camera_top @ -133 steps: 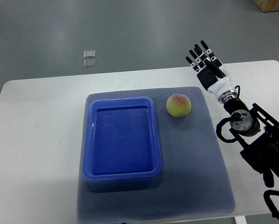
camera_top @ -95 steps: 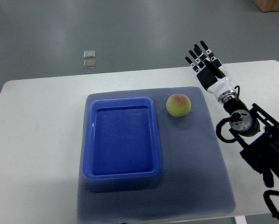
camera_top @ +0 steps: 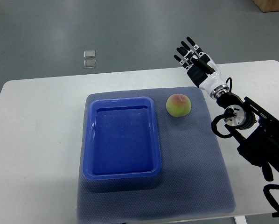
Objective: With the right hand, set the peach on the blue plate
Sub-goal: 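Move the right hand over the yellow-red peach beside the tray, then close the right hand fingers around the peach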
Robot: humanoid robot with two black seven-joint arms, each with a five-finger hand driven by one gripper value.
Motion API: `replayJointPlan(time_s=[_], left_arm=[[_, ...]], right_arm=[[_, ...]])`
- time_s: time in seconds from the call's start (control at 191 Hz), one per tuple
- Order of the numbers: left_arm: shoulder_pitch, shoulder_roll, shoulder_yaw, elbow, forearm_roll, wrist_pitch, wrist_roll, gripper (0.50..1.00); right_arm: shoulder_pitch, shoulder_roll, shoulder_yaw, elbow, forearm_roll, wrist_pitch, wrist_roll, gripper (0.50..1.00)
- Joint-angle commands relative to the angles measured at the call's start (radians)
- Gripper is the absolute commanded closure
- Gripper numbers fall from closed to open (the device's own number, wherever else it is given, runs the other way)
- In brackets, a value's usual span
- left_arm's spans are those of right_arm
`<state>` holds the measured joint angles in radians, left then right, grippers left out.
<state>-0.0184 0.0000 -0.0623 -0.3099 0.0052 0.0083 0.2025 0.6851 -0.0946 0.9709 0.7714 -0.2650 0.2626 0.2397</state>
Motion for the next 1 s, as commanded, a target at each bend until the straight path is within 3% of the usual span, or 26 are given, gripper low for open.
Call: replayJointPlan(time_s=[0.0, 0.121, 0.126, 0.236, 0.288, 0.299, 0.477, 0.587, 0.64, 0.645, 0.656, 0.755, 0.997], left_arm=[[0.000, 0.000, -0.001, 0.000, -0.001, -0.005, 0.000, 0.500], [0.000, 0.000, -0.001, -0.002, 0.001, -0.007, -0.002, 0.500], [0.000, 0.000, -0.001, 0.000, 0.001, -0.007, -0.002, 0.500], [0.000, 0.000, 0.001, 0.000, -0.001, -0.008, -0.002, 0.500], [0.000, 0.000, 0.001, 0.000, -0.001, -0.008, -0.002, 0.500], [0.000, 0.000, 0.001, -0.002, 0.001, -0.008, -0.002, 0.500], [0.000, 0.000, 0.001, -0.003, 0.006, -0.011, -0.002, 0.500], [-0.002, 0.000, 0.001, -0.003, 0.007, -0.011, -0.002, 0.500], [-0.002, 0.000, 0.001, -0.003, 0.007, -0.011, -0.002, 0.500], [-0.002, 0.000, 0.001, -0.003, 0.006, -0.011, -0.002, 0.500], [-0.002, 0.000, 0.001, -0.003, 0.006, -0.011, -0.002, 0.500], [-0.002, 0.000, 0.001, -0.002, 0.004, -0.011, -0.002, 0.500], [-0.002, 0.000, -0.001, -0.002, 0.002, -0.011, -0.002, 0.500]], right_arm=[[0.048, -0.028, -0.080, -0.001, -0.089, 0.000, -0.003, 0.568], [0.106, -0.063, -0.172, -0.001, -0.224, 0.000, -0.008, 0.568], [0.152, -0.089, -0.248, 0.000, -0.326, 0.001, -0.010, 0.570], [0.280, -0.162, -0.440, 0.000, -0.522, 0.020, -0.010, 0.568], [0.280, -0.162, -0.440, 0.000, -0.522, 0.020, -0.010, 0.568], [0.388, -0.209, -0.609, 0.002, -0.588, 0.032, -0.010, 0.568], [0.723, -0.300, -1.072, 0.095, -0.616, 0.141, -0.017, 0.568], [0.890, -0.294, -1.267, 0.149, -0.609, 0.225, -0.120, 0.568], [0.890, -0.294, -1.267, 0.149, -0.609, 0.225, -0.120, 0.568], [0.925, -0.283, -1.316, 0.161, -0.609, 0.259, -0.176, 0.568], [0.930, -0.280, -1.322, 0.163, -0.609, 0.263, -0.187, 0.568], [0.935, -0.248, -1.347, 0.166, -0.608, 0.273, -0.243, 0.568], [0.889, -0.209, -1.345, 0.149, -0.612, 0.216, -0.241, 0.570]])
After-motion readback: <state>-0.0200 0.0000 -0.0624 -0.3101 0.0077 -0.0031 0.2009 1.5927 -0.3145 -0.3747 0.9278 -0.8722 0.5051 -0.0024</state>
